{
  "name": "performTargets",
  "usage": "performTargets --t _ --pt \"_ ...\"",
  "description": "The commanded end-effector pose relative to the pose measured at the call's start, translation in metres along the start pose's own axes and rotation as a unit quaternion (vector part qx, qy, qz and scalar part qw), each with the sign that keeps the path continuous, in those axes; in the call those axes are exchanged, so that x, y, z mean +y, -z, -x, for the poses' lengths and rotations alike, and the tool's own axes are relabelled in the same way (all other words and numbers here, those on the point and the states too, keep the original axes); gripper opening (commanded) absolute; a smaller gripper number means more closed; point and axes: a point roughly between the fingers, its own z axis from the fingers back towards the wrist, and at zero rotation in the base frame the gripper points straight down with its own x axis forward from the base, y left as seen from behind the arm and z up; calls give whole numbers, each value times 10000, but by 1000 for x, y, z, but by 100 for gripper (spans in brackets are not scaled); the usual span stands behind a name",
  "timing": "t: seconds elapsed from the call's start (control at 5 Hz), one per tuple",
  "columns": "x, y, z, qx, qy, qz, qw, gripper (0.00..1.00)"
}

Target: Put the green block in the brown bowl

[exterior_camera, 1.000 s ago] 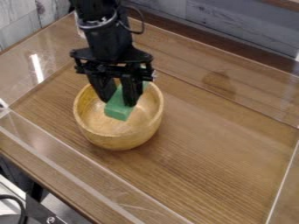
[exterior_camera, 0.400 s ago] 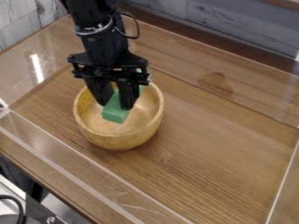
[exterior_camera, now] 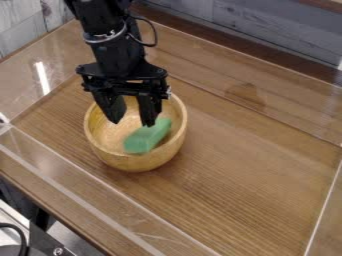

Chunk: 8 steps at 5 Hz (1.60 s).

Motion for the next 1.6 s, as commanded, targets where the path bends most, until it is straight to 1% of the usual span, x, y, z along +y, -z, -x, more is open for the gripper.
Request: performTargets --t 0.0,0.6,1.4 --pt "0 -8 -6 -151 6 23 9999 100" --pt "-7 -15 -13 -153 -25 205 9997 100" --pt "-26 -35 -20 -193 10 479 9987 100"
